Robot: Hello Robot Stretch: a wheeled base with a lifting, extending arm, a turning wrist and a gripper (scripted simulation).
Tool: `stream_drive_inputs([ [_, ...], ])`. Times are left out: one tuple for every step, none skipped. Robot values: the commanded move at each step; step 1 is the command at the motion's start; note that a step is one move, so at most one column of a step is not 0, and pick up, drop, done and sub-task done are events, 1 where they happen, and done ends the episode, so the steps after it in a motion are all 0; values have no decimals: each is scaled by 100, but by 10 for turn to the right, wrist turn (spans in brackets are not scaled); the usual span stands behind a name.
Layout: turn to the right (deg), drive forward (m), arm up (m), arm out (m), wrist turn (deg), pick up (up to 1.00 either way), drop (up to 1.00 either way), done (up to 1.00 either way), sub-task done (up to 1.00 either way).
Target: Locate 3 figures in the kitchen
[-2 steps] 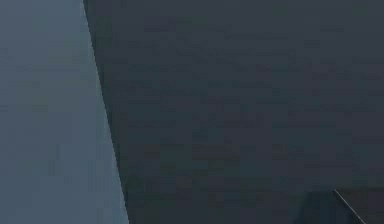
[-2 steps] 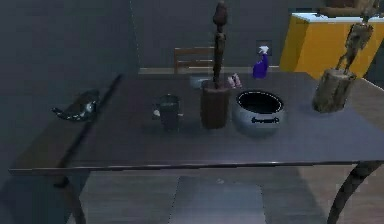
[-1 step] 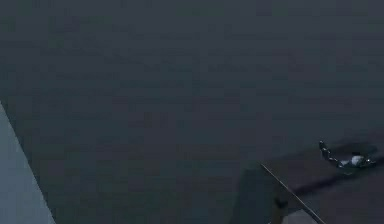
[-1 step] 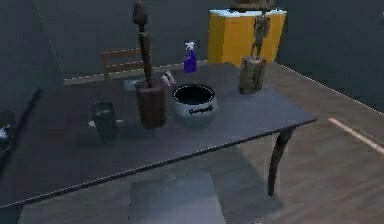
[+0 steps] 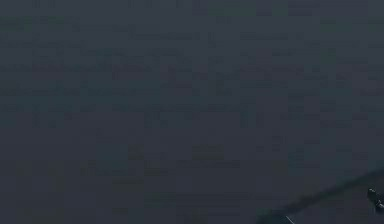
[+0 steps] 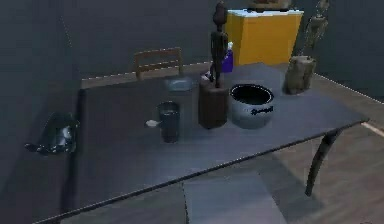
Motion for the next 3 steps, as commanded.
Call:
stream_drive_inputs([
  [450,0,0,0,0,0,0,0,0],
  [90,0,0,0,0,0,0,0,0],
  [0,0,0,0,0,0,0,100,0],
])
